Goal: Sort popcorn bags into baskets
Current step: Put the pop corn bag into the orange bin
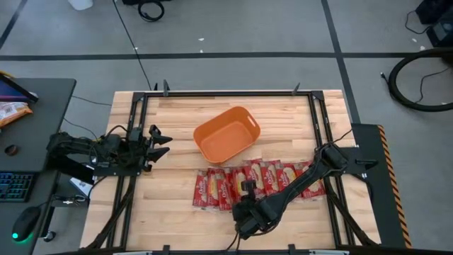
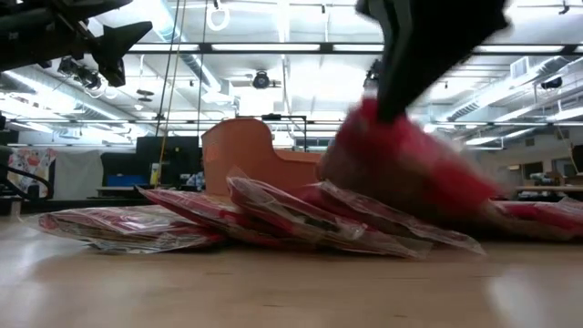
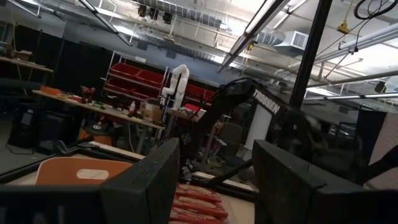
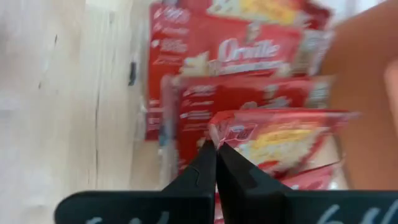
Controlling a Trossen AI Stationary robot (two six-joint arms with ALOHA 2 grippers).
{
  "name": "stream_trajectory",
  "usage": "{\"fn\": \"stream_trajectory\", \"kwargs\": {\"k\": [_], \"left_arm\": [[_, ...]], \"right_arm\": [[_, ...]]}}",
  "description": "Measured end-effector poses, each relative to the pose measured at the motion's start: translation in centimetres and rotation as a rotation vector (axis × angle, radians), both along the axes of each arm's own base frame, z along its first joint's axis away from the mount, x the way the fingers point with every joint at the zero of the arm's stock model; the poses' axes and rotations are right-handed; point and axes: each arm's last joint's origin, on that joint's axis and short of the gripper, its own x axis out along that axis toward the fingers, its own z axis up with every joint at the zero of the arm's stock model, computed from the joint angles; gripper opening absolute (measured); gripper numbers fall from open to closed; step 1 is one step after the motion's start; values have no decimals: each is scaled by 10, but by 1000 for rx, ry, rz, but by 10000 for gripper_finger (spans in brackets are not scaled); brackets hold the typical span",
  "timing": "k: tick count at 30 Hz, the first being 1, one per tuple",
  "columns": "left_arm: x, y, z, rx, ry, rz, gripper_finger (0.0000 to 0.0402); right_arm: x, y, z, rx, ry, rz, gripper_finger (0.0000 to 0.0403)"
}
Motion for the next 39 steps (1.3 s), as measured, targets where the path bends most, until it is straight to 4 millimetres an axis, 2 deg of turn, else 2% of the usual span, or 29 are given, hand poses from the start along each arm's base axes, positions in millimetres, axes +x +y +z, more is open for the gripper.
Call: {"fn": "stream_trajectory", "kwargs": {"k": [11, 17, 22, 32, 35, 39], "left_arm": [[0, 0, 0, 0, -1, 0, 205], [0, 0, 0, 0, -1, 0, 205], [0, 0, 0, 0, 0, 0, 205], [0, 0, 0, 2, 1, 1, 205], [0, 0, 0, 2, 1, 2, 205], [0, 0, 0, 2, 1, 1, 205]], "right_arm": [[3, -7, 77, -108, -96, -44, 6], [-1, -30, 120, -173, -122, -126, 4], [4, -49, 151, -156, -203, -140, 3], [-6, -112, 199, -194, -312, -241, 3], [-4, -137, 205, -175, -305, -292, 3], [5, -171, 202, -136, -258, -352, 4]]}}
